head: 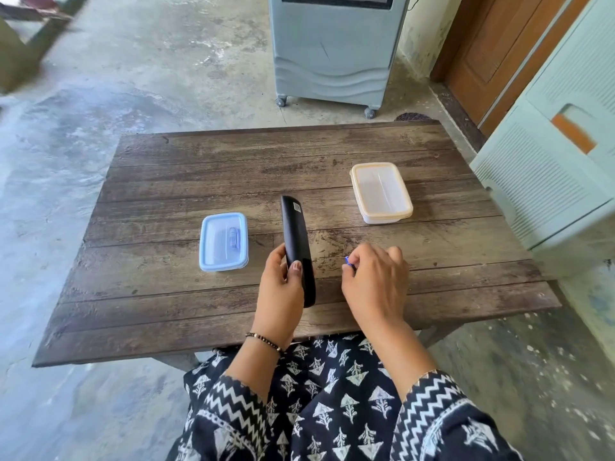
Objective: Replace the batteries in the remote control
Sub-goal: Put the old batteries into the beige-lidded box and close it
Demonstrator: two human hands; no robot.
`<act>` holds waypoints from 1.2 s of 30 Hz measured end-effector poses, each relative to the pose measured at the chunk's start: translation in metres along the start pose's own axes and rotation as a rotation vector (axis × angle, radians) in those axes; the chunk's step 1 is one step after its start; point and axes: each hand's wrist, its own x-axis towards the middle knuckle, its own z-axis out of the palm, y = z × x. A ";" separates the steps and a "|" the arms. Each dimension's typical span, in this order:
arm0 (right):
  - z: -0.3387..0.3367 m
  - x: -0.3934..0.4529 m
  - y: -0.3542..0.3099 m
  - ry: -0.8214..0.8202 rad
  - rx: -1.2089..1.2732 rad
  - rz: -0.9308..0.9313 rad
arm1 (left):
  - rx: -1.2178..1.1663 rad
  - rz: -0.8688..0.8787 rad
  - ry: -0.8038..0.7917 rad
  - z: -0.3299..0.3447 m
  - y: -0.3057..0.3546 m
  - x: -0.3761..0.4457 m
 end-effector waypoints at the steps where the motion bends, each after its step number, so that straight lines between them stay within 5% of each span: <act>1: 0.002 0.000 0.001 0.008 -0.038 -0.010 | 0.028 -0.002 0.000 0.000 -0.002 0.001; 15: 0.003 -0.007 0.017 0.020 -0.059 0.014 | 0.309 0.050 0.145 0.011 0.003 0.010; 28: -0.024 0.040 0.032 0.155 0.088 -0.150 | 0.663 0.111 0.091 0.006 0.008 0.021; 36: -0.006 0.095 0.046 -0.125 -0.063 -0.248 | 0.815 0.175 0.140 0.014 0.012 0.018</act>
